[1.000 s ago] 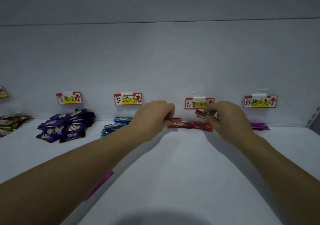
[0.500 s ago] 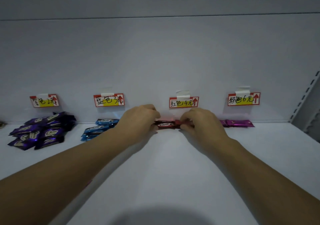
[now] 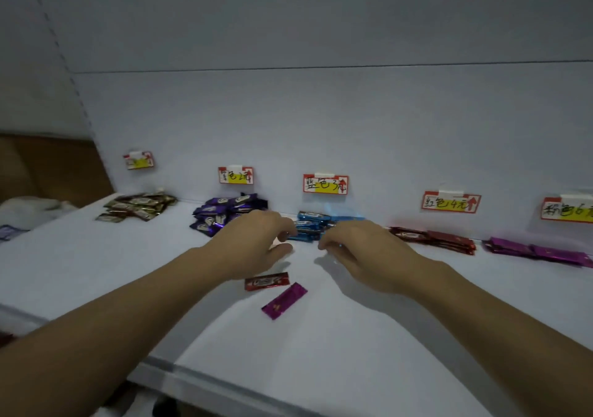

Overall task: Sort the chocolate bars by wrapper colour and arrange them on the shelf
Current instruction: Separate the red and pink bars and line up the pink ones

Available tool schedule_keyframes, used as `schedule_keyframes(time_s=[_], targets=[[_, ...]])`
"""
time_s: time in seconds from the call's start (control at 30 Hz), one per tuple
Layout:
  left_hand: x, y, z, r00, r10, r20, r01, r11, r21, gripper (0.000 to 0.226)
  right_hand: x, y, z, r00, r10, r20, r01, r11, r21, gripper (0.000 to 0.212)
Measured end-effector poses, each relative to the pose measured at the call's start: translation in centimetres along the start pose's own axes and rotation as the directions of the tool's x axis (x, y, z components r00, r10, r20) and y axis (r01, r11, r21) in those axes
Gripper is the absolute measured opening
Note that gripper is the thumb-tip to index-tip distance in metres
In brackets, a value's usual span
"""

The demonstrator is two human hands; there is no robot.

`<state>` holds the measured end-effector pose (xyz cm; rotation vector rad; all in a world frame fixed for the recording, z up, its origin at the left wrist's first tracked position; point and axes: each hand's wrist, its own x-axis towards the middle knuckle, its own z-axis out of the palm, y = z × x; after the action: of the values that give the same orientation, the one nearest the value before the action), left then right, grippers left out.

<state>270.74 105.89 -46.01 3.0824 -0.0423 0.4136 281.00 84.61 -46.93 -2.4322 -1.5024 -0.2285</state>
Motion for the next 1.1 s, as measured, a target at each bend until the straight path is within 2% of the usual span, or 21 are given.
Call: schedule_keyframes(time_s=[0.07, 0.13, 0.23, 0.3, 0.4, 0.5, 0.57, 0.67, 0.77, 0.9, 1.1], targets=[[-3.1, -1.0, 1.2, 0.996, -0.076, -0.039, 0.071, 0.991, -0.118, 0.023, 1.0, -2.5, 1.0, 0.999, -0.043, 0.022, 0.041, 0.996, 0.075, 0.027], [-5.8, -1.4, 3.0, 0.974, -0.181, -0.136, 0.149, 0.965, -0.215, 0.017, 1.3, -4.7, 2.6, 0.999, -0.039, 0.011, 0.036, 0.985, 0.169, 0.029], [-7.5, -1.3, 4.0, 0.925, -0.243, -0.293, 0.15, 0.94, -0.308, 0.006, 1.6, -6.3, 5.0, 0.998, -0.055, 0.02, 0.05, 0.981, 0.187, 0.03], [-7.4, -1.0, 3.8, 0.948, -0.181, -0.26, 0.097, 0.947, -0.307, 0.008, 2.1, -6.3, 5.8, 0.999, -0.034, 0.03, 0.027, 0.978, 0.208, 0.025], [-7.5, -0.8, 3.9, 0.984, -0.064, -0.166, 0.013, 0.956, -0.294, 0.027, 2.5, -5.9, 5.8, 0.998, 0.058, 0.012, -0.059, 0.949, 0.309, 0.016], [-7.7, -0.8, 3.8, 0.992, 0.008, -0.13, -0.048, 0.95, -0.309, 0.045, 2.4, -5.8, 5.9, 0.994, 0.108, 0.032, -0.112, 0.92, 0.375, 0.01], [-7.7, -0.9, 3.7, 0.991, 0.034, -0.132, -0.077, 0.941, -0.331, 0.043, 2.3, -5.7, 6.1, 0.987, 0.158, 0.02, -0.151, 0.888, 0.434, 0.003], [-7.6, -1.0, 3.7, 0.994, 0.007, -0.106, -0.051, 0.91, -0.412, 0.025, 2.1, -5.5, 6.0, 0.975, 0.221, 0.006, -0.195, 0.845, 0.499, 0.009], [-7.0, -0.6, 3.2, 1.0, -0.022, -0.001, 0.019, 0.861, -0.508, 0.013, 1.8, -5.1, 5.4, 0.956, 0.289, -0.05, -0.215, 0.807, 0.55, 0.016], [-5.1, 0.6, 2.3, 0.992, -0.038, 0.123, 0.089, 0.893, -0.442, 0.01, 1.2, -3.5, 4.3, 0.936, 0.342, -0.078, -0.244, 0.796, 0.554, 0.016], [-1.1, 3.8, 2.5, 0.998, -0.056, 0.019, 0.058, 0.84, -0.539, 0.016, -1.6, 1.5, 0.3, 0.887, 0.427, -0.177, -0.281, 0.803, 0.526, 0.017]])
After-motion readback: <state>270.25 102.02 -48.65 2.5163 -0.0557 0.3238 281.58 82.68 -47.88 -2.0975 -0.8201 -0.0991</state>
